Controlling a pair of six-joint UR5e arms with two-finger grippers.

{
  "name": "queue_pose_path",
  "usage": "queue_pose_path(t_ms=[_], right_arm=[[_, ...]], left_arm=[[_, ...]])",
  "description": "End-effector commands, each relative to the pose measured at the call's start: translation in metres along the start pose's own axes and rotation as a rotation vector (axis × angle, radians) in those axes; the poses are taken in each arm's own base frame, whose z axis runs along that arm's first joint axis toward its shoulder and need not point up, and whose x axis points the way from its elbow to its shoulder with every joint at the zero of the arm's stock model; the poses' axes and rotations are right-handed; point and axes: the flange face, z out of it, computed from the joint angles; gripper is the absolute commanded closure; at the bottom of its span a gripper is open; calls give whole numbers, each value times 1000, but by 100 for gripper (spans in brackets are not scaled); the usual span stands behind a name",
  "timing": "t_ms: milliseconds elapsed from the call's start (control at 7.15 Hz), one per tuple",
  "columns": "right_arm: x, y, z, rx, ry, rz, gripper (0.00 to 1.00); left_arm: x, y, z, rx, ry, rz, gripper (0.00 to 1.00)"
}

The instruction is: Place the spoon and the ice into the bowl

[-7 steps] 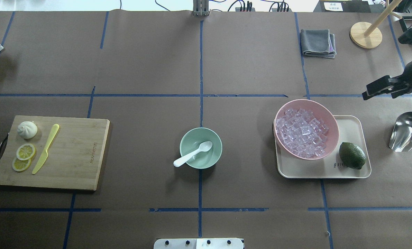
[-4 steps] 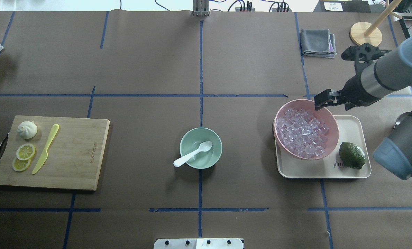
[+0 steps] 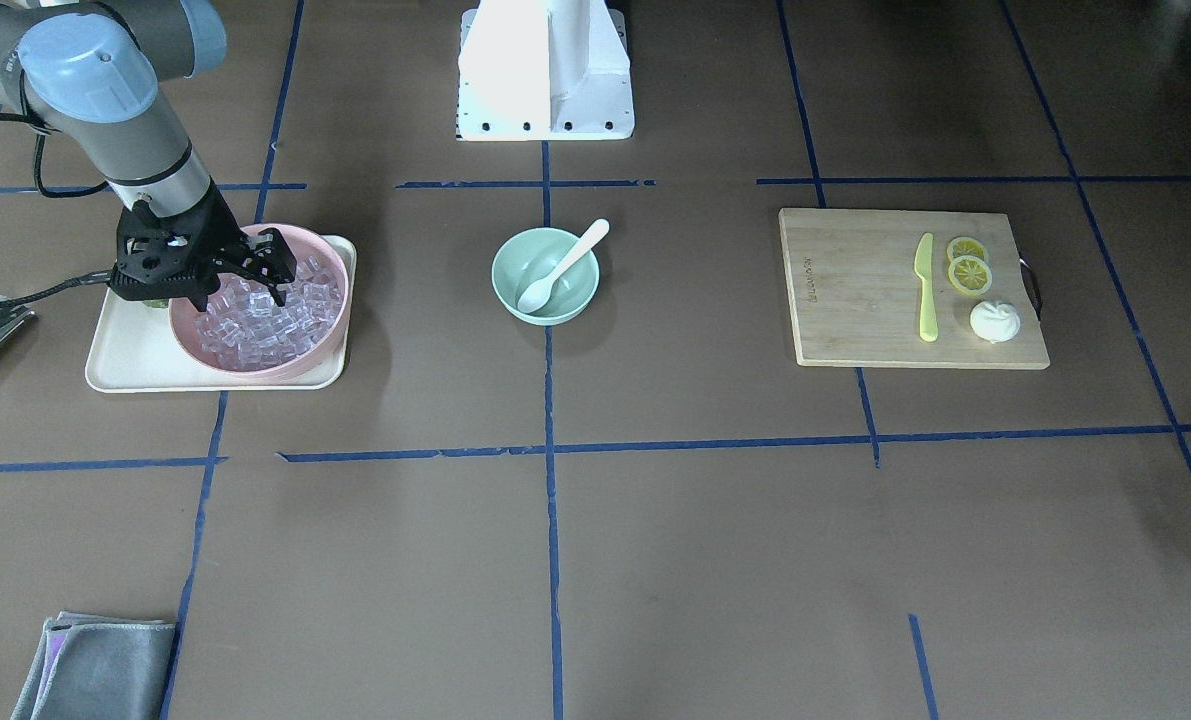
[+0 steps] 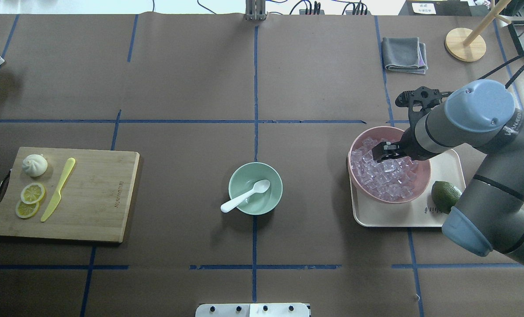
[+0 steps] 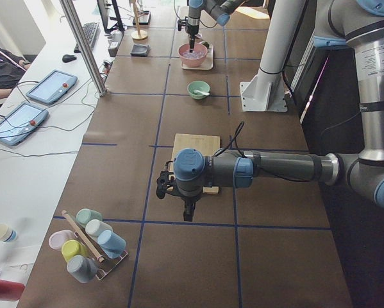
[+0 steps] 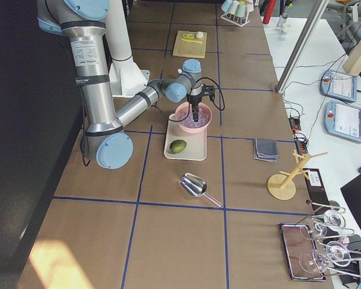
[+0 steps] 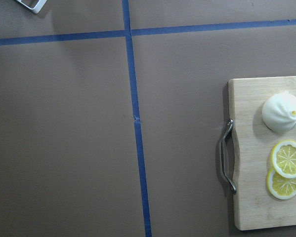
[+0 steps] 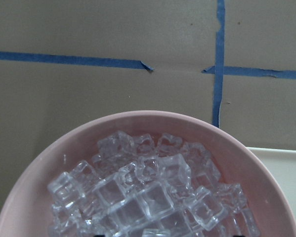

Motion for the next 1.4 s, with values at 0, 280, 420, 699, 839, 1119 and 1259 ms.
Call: queue_pose_path(t_ms=[0,280,420,699,839,1119,1259], right_arm=[[-7,7,7,-13,1,-11,22],[-10,12,13,-25,4,-25,38],[-10,11,14,-26,5,-26,61],[-8,11,13,-27,5,-23,86],[-8,11,13,-30,3,-26,90],[-15,12,3,-17,-16,-30,94],[-32,4,-12,4,-43,-27,96]], left_arm=[[0,1,-1,1,0,-1,0],[0,1,0,-1,0,-1,0],[0,1,0,-1,0,-1,0],[0,1,0,-1,0,-1,0],[0,1,0,-1,0,-1,0],[0,1,0,-1,0,-1,0],[0,1,0,-1,0,-1,0]])
